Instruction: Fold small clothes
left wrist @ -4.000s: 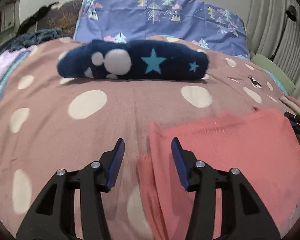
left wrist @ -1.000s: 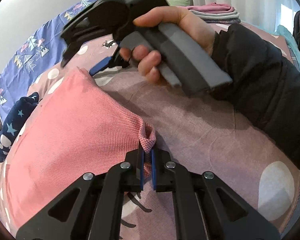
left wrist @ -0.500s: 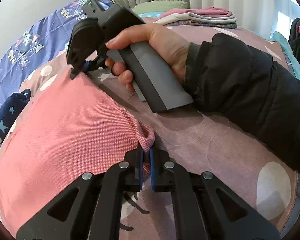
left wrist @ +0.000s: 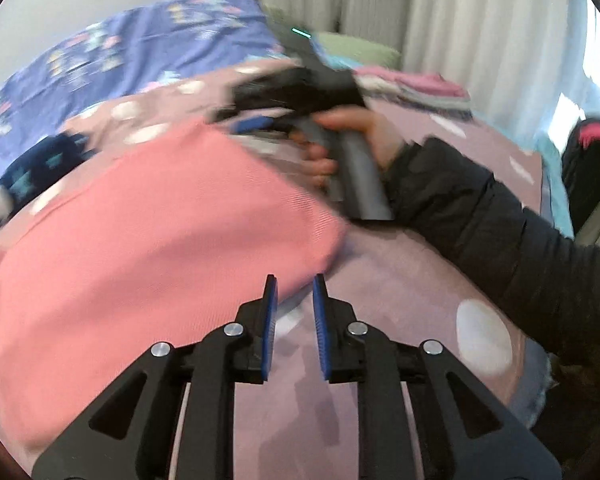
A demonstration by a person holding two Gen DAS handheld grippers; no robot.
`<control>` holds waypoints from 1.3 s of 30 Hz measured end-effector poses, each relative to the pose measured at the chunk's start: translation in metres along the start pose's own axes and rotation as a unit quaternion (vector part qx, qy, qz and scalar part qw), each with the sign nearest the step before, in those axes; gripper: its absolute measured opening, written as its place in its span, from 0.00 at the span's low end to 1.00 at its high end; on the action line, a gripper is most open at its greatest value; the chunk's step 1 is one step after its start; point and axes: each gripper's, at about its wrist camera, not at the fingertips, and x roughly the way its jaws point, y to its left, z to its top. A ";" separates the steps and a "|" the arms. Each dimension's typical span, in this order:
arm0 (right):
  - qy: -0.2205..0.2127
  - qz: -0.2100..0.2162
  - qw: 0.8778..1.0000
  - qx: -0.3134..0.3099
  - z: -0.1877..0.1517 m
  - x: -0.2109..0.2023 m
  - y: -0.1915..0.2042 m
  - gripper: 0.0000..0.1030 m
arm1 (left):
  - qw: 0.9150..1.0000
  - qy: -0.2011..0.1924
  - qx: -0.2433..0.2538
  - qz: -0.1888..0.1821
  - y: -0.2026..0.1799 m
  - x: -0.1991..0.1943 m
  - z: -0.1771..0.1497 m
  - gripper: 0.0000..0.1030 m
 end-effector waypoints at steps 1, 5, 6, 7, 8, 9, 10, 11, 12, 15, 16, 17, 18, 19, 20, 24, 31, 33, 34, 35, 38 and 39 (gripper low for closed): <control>-0.003 -0.008 1.000 -0.001 -0.001 -0.002 0.000 0.38 | 1.000 -0.007 -0.017 0.009 0.012 -0.013 -0.009 0.26; -0.032 -0.053 0.998 0.003 -0.007 -0.020 0.001 0.40 | 0.989 -0.029 -0.102 0.098 0.075 -0.066 -0.065 0.29; -0.045 -0.066 0.997 0.008 -0.010 -0.031 0.000 0.42 | 0.985 -0.032 -0.127 0.113 0.092 -0.078 -0.079 0.29; -0.055 -0.074 0.996 0.015 -0.014 -0.041 -0.002 0.46 | 0.979 -0.039 -0.154 0.126 0.109 -0.091 -0.094 0.29; -0.077 -0.082 0.993 0.028 -0.020 -0.061 -0.004 0.47 | 0.974 -0.045 -0.175 0.134 0.124 -0.100 -0.103 0.29; -0.088 -0.085 0.992 0.029 -0.026 -0.076 -0.004 0.47 | 0.969 -0.053 -0.196 0.142 0.138 -0.109 -0.112 0.29; -0.093 -0.087 0.991 0.027 -0.030 -0.085 -0.002 0.43 | 0.963 -0.060 -0.214 0.150 0.151 -0.118 -0.120 0.29; -0.106 -0.096 0.990 0.016 -0.039 -0.101 0.007 0.37 | 0.957 -0.067 -0.232 0.163 0.167 -0.126 -0.127 0.29; -0.115 -0.103 0.988 -0.007 -0.048 -0.113 0.021 0.36 | 0.951 -0.072 -0.241 0.177 0.180 -0.132 -0.129 0.29; -0.121 -0.113 0.982 -0.087 -0.073 -0.125 0.075 0.36 | 0.943 -0.084 -0.255 0.195 0.222 -0.138 -0.123 0.30; -0.118 -0.115 0.979 -0.124 -0.084 -0.124 0.100 0.37 | 0.943 -0.086 -0.261 0.189 0.236 -0.137 -0.118 0.30; -0.113 -0.115 0.973 -0.164 -0.095 -0.118 0.127 0.41 | 0.941 -0.093 -0.273 0.175 0.257 -0.132 -0.110 0.32; -0.105 -0.118 0.966 -0.206 -0.109 -0.110 0.155 0.44 | 0.940 -0.098 -0.284 0.161 0.270 -0.128 -0.104 0.35; -0.091 -0.123 0.952 -0.266 -0.129 -0.094 0.192 0.47 | 0.938 -0.103 -0.299 0.143 0.286 -0.122 -0.098 0.40; -0.076 -0.123 0.938 -0.313 -0.146 -0.078 0.220 0.47 | 0.933 -0.105 -0.320 0.125 0.309 -0.111 -0.090 0.40; -0.004 -0.087 0.886 -0.455 -0.221 -0.016 0.301 0.46 | 0.927 -0.082 -0.362 0.053 0.370 -0.054 -0.065 0.40; 0.046 -0.088 0.809 -0.579 -0.292 0.054 0.357 0.51 | 0.916 -0.086 -0.379 -0.104 0.393 0.002 -0.062 0.41; 0.067 -0.098 0.799 -0.589 -0.297 0.072 0.358 0.51 | 0.917 -0.087 -0.370 -0.123 0.389 0.003 -0.062 0.41; 0.076 -0.105 0.793 -0.595 -0.300 0.078 0.357 0.51 | 0.919 -0.084 -0.364 -0.121 0.385 0.004 -0.060 0.41; 0.087 -0.110 0.785 -0.603 -0.305 0.085 0.356 0.51 | 0.920 -0.082 -0.363 -0.121 0.387 0.006 -0.059 0.41; 0.080 -0.131 0.763 -0.628 -0.317 0.095 0.359 0.51 | 0.920 -0.081 -0.362 -0.125 0.390 0.008 -0.058 0.41; 0.071 -0.143 0.754 -0.637 -0.320 0.099 0.361 0.51 | 0.920 -0.081 -0.362 -0.126 0.391 0.007 -0.058 0.41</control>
